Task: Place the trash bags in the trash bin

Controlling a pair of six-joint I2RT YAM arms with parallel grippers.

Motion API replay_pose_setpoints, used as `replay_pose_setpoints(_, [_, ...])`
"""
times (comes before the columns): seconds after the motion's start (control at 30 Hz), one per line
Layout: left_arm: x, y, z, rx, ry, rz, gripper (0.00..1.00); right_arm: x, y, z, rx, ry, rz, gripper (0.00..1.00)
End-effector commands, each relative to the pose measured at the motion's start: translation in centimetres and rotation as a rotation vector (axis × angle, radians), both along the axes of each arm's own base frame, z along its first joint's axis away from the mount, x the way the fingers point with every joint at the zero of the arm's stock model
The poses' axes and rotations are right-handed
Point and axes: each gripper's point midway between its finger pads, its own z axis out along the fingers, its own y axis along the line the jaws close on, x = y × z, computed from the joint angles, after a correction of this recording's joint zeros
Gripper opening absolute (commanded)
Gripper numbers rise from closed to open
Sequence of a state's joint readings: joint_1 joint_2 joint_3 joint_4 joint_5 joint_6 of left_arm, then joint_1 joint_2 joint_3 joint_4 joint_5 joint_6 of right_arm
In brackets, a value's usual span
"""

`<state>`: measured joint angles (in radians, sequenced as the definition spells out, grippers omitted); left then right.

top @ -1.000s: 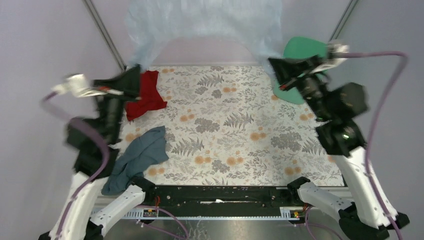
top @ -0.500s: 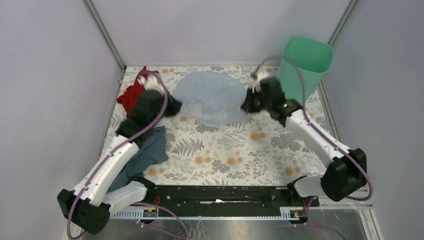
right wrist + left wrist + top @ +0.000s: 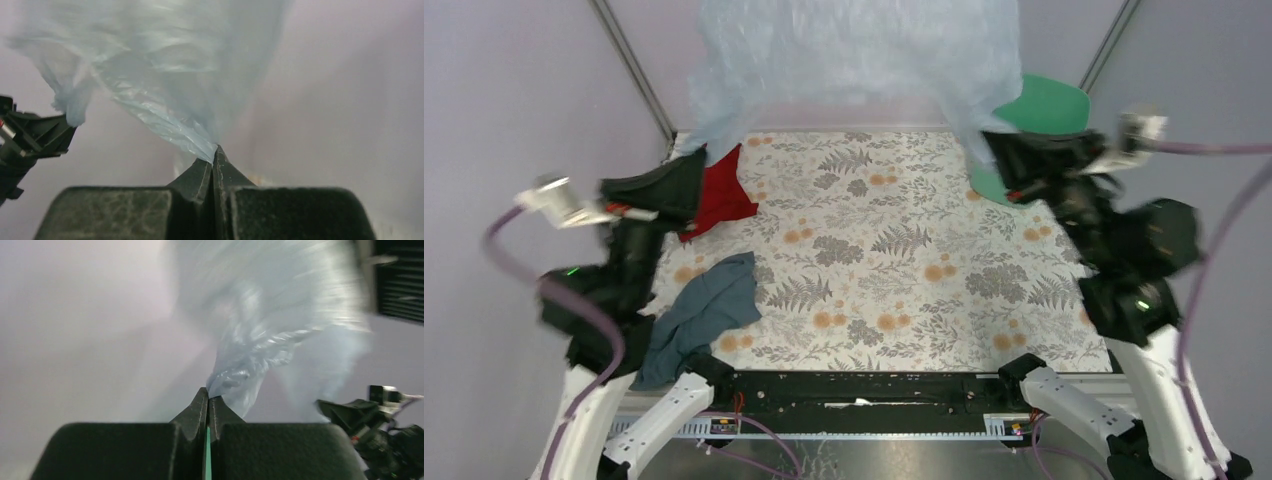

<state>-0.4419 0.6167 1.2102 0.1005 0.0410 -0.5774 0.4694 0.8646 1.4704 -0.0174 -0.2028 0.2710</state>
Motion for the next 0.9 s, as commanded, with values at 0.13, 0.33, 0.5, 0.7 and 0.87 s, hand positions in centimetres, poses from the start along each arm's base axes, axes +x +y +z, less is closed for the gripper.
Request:
replay_pose_setpoints(0.13, [13.2, -4.4, -37.6, 0.231, 1.09, 0.095, 0.0, 9.4, 7.0, -38.9, -0.319, 0.905, 0.093, 0.0])
replay_pose_setpoints(0.33, [12.4, -5.8, -33.4, 0.181, 0.943, -0.015, 0.0, 9.5, 5.5, -35.7, -0.366, 0.783, 0.029, 0.0])
replay_pose_setpoints(0.5, [11.6, -6.8, -13.3, 0.206, 0.56, -0.091, 0.0, 11.2, 3.9, -19.0, -0.355, 0.536, -0.087, 0.0])
replay_pose_setpoints(0.7, [3.8, -4.3, 1.4, 0.118, 0.121, -0.121, 0.0, 5.7, 1.8, -3.9, -0.179, 0.2, -0.066, 0.01])
replay_pose_setpoints(0.87, [7.7, -2.6, -8.4, 0.086, 0.351, 0.024, 0.0, 7.3, 1.4, -10.6, -0.2, 0.279, -0.125, 0.02])
